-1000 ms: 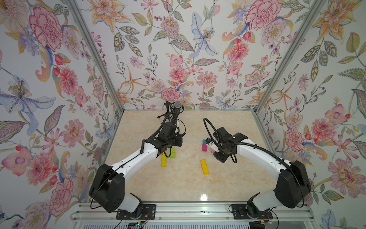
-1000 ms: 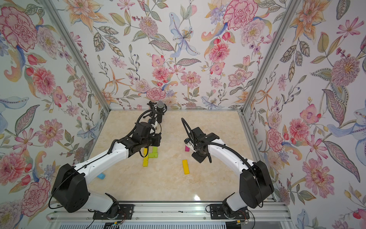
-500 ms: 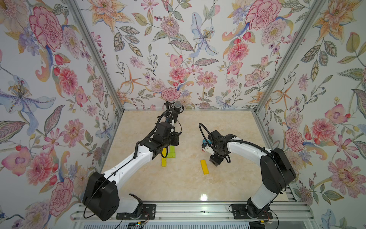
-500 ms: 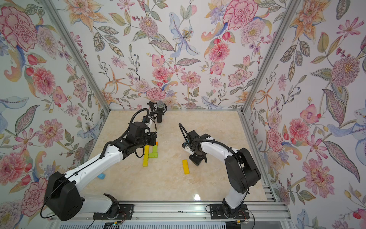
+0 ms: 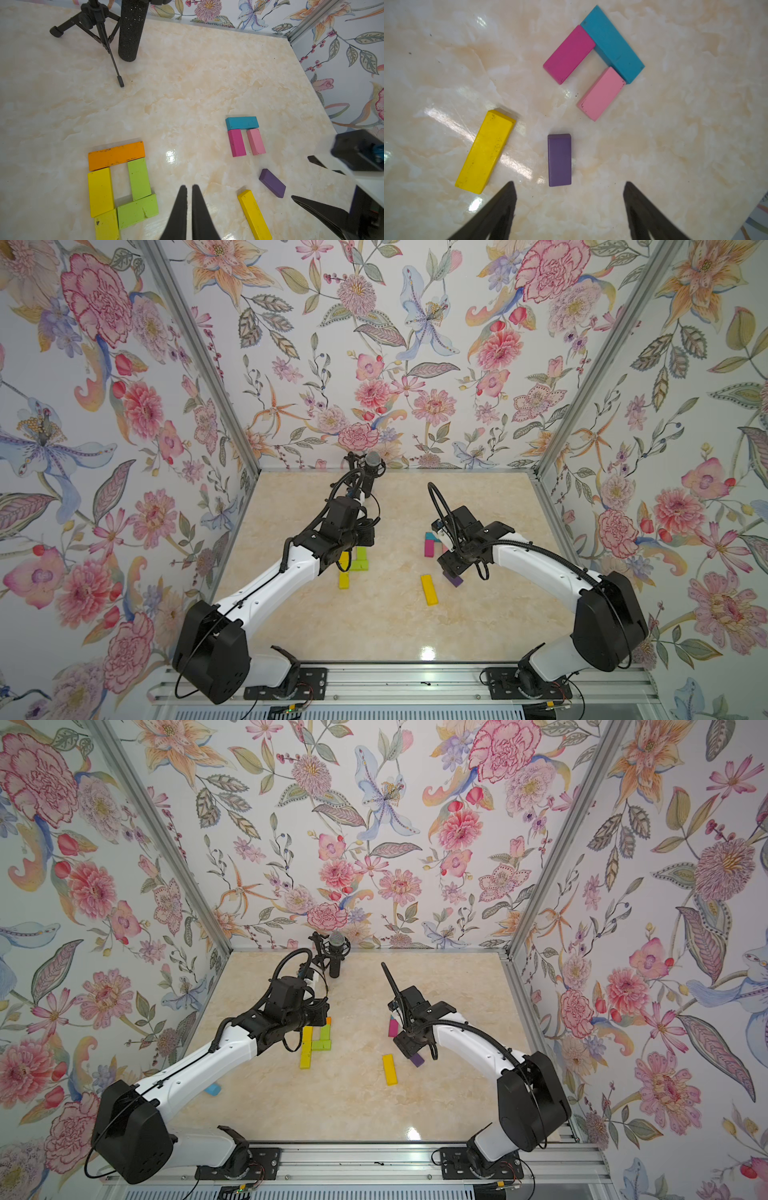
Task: Assemble the letter p with building blocks
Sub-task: Place the building block at the center of the board, then adjust the building block at the center of the board.
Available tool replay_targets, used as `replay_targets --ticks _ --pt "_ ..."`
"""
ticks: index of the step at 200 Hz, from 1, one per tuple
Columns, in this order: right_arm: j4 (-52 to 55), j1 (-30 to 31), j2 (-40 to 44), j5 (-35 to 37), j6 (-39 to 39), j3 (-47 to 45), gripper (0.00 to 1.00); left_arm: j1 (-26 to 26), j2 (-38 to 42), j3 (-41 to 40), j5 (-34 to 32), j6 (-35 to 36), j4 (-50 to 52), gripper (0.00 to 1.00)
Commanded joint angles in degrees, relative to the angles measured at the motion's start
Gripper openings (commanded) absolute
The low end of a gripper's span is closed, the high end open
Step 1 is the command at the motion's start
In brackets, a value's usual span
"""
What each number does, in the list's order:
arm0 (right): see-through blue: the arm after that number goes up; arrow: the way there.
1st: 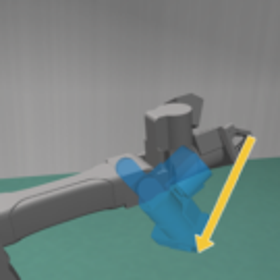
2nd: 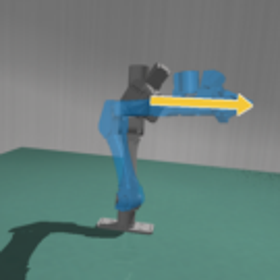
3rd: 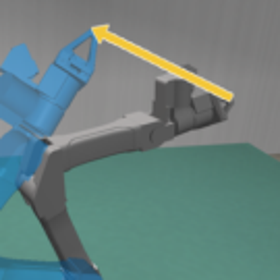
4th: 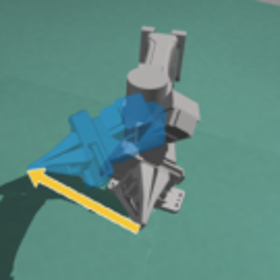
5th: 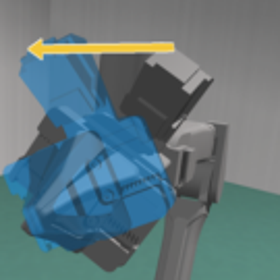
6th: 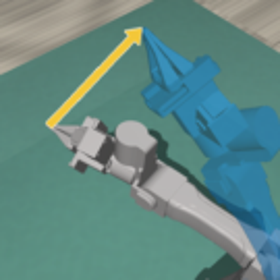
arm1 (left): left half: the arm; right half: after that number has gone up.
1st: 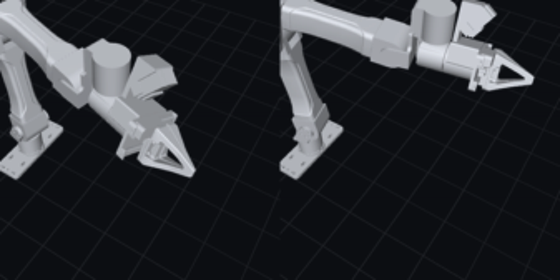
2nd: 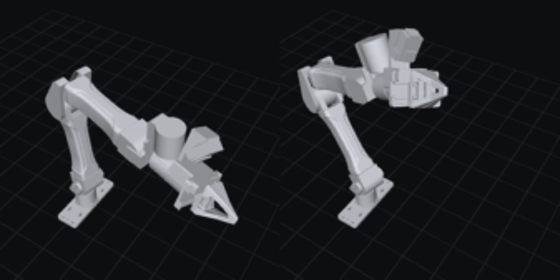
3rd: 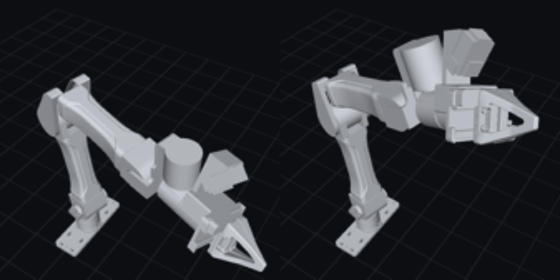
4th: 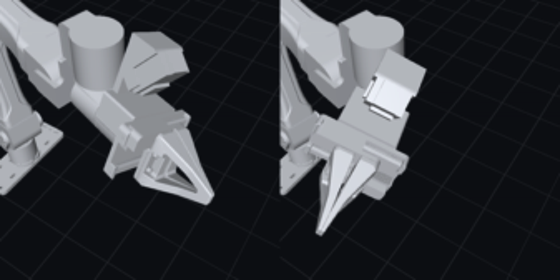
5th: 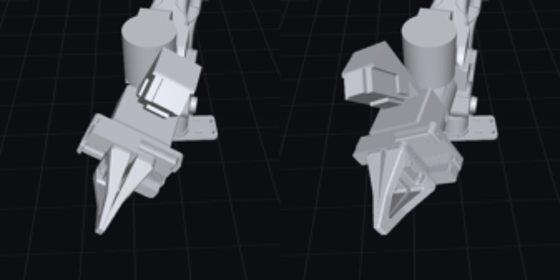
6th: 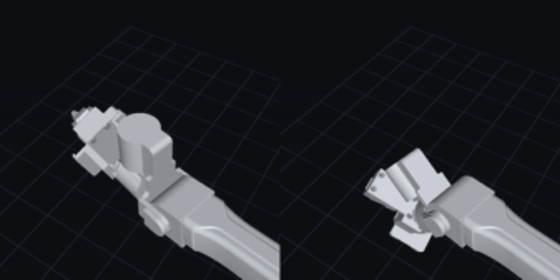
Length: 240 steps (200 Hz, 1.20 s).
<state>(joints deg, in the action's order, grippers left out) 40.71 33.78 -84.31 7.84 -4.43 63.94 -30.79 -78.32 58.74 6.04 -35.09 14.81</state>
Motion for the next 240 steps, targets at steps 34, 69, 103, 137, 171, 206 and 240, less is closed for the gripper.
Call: replay_targets --ticks 34,69,103,137,171,206,240 --pt "-2.5 -0.1 9.8 -5.0 45.2 -13.7 0.98 0.6 -1.2 -0.9 2.9 -0.4 -1.7 0.13" --pt "-7.3 1.0 15.3 -5.5 59.9 -22.5 1.00 0.1 -2.7 0.6 4.1 0.6 -1.9 0.14" --pt "-6.0 -2.3 11.2 -5.9 53.3 -20.5 0.99 -0.2 -3.7 2.1 4.5 1.7 -0.9 0.14" --pt "-5.5 -3.3 5.9 -7.5 50.6 -20.2 0.95 -0.3 -3.2 1.9 3.0 2.0 -0.1 0.15" --pt "-5.3 -3.4 3.8 -3.7 50.0 -20.9 0.96 -0.3 -3.0 1.3 3.1 1.1 -0.7 0.15" --pt "-3.6 -5.7 0.5 -0.5 47.2 -20.0 0.98 -0.2 -2.8 1.9 2.1 1.4 0.5 0.14" --pt "-2.1 -6.0 -2.7 0.9 44.7 -17.3 0.98 -0.2 -3.2 2.4 1.4 1.7 1.2 0.14"
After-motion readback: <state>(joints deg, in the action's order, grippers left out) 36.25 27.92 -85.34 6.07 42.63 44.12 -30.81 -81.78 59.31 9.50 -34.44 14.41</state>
